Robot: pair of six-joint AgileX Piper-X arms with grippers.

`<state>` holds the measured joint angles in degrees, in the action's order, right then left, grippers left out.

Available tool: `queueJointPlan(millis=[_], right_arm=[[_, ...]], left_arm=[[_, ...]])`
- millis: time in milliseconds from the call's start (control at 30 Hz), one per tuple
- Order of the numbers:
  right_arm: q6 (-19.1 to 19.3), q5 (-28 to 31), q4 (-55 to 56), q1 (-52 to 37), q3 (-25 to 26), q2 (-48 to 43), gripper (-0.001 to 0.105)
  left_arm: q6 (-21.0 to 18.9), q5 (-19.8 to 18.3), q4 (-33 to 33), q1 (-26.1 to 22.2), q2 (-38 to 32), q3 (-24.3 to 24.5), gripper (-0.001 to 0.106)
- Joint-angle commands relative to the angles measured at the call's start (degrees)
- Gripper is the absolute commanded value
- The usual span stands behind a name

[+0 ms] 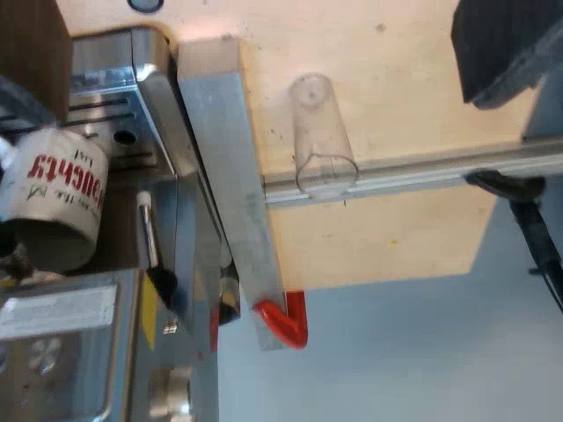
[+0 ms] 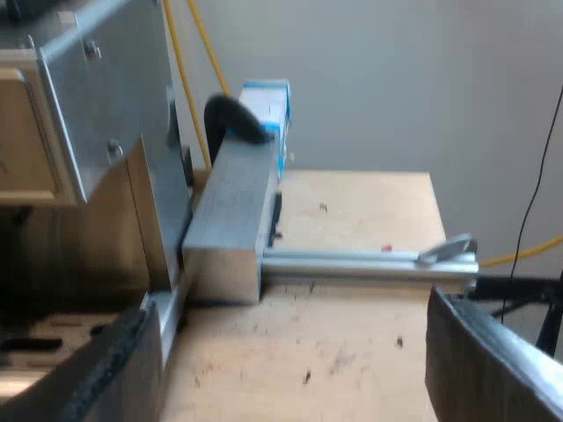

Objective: Place mug into machine

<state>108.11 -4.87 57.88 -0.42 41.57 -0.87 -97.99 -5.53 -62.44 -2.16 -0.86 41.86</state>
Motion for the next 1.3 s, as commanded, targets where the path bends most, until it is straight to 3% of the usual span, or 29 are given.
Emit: queueJointPlan(millis=[33, 300, 500, 1300], right_arm=[[-0.1, -0.49, -0.65, -0.01, -2.02, -2.2, 0.064], [-0.27, -0.49, -0.66, -0.01, -8.56, -2.09, 0.064], [-0.26, -0.49, -0.33, -0.01, -11.4, -2.09, 0.064], [-0.26, -0.14, 0.43, -0.01, -11.7, -2.09, 0.064]], left_arm=[[-1.13, 1.02, 1.44, -0.03, -7.96, -2.67, 0.089], [-1.13, 1.02, 1.67, -0.03, -7.87, -9.43, 0.089], [-1.13, 1.02, 2.77, -0.03, -7.87, -11.68, 0.089], [-0.69, 1.02, 4.31, -0.03, -7.87, -12.54, 0.089]])
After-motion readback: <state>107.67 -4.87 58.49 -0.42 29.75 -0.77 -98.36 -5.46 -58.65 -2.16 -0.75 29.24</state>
